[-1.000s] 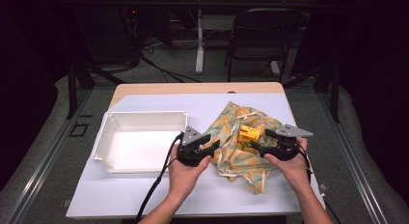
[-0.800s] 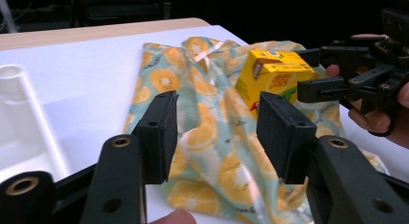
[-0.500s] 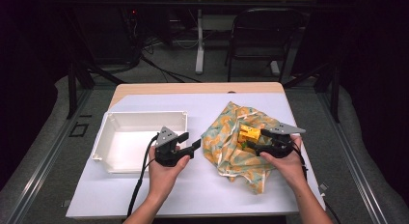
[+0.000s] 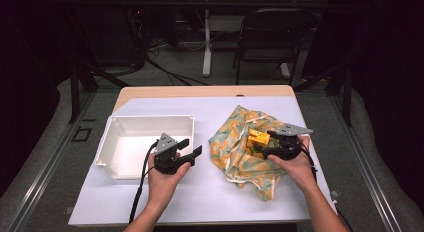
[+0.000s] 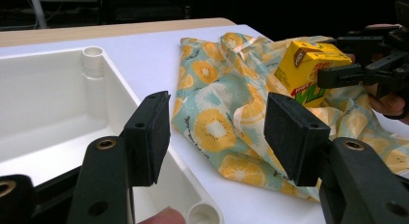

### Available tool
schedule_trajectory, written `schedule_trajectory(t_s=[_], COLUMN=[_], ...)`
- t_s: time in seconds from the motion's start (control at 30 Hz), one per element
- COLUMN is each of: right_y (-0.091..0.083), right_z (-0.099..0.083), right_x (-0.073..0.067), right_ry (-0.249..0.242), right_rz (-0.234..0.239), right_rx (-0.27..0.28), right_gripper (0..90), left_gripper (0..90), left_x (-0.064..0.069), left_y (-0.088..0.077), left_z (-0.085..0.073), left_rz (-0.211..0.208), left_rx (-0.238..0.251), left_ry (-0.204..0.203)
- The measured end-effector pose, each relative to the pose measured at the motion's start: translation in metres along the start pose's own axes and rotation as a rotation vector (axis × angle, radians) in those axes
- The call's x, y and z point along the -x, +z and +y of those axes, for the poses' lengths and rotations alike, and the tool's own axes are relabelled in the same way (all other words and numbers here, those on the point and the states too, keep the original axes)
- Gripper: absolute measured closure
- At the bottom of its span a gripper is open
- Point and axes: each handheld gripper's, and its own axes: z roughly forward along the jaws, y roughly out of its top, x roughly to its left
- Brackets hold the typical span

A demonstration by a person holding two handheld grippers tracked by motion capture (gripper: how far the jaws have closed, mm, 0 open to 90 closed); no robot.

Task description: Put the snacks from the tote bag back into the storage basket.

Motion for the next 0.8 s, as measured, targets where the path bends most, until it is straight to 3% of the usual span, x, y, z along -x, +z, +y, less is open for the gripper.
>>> schedule_trajectory(t_s=[0.8], right_y=[0.015], right_z=[-0.003], right_x=[0.003], right_ry=[-0.019], right_rz=[0.061], right_rx=[0.012], right_gripper=[21.3], left_gripper=[43.0], left_x=[0.001], left_y=[0.001], left_z=[-0.005], left_rz=[-0.005], left_rx=[-0.003], left_ry=[0.015])
